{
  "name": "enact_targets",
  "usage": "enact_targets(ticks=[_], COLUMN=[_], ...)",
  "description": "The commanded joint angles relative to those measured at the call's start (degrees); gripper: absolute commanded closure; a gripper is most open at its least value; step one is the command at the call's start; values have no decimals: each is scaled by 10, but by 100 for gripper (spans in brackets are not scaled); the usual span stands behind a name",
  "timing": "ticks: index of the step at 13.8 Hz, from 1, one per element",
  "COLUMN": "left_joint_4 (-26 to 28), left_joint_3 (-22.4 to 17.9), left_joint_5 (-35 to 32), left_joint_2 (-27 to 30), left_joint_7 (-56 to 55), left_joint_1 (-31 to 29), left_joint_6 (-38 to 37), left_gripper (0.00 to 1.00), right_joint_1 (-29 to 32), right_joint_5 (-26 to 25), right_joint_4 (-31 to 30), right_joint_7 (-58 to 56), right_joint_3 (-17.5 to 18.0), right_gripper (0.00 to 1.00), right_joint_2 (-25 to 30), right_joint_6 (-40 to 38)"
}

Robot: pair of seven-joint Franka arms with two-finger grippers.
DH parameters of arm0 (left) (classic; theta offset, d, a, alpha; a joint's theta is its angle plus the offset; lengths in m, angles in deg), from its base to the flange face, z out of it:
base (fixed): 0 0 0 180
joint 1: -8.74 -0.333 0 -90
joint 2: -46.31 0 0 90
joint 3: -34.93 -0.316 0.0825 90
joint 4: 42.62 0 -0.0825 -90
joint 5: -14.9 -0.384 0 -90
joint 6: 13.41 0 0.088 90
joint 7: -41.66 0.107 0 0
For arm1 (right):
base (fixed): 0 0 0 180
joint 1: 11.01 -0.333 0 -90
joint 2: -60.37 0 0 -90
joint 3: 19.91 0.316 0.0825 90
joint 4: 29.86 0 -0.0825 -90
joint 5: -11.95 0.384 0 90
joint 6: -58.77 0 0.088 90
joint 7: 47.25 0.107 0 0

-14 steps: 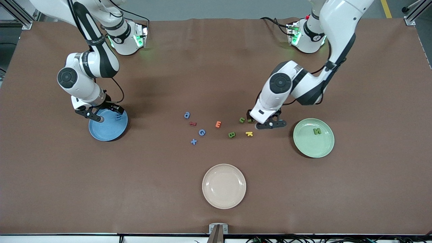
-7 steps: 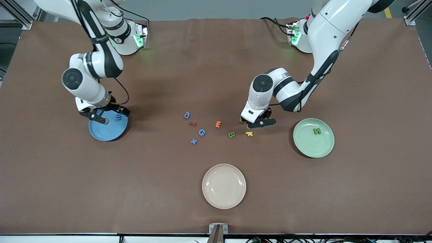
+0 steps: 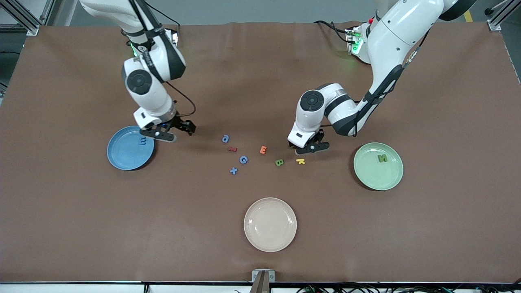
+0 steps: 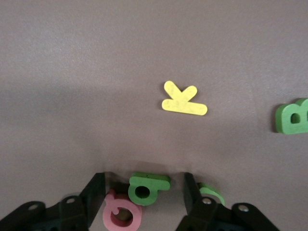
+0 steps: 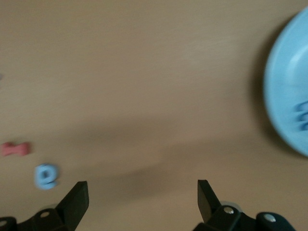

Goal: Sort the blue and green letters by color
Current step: 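Grasp the green a with the left gripper while the right gripper reaches the blue e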

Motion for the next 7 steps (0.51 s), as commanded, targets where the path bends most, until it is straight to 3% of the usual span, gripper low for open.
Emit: enact_targets(ticks=[1, 4, 7], left_joint_4=[-5, -5, -1], left_joint_3=[-1, 0, 0], left_joint_5=[-14, -13, -13], left_joint_2=[-13, -13, -11], left_joint_7=[-14, -14, -15], left_joint_1=[3, 2, -1], left_joint_6=[14, 14, 13], left_gripper=[30, 40, 66], right_joint_1=[-60, -108, -126], right_joint_5=[16, 15, 14], right_joint_4=[78, 149, 187], right_joint_7=[50, 117, 121], right_joint_3=[-6, -6, -6], right_gripper=[0, 0, 0], right_joint_2=[-78, -154, -197], right_joint_6=[-8, -3, -1])
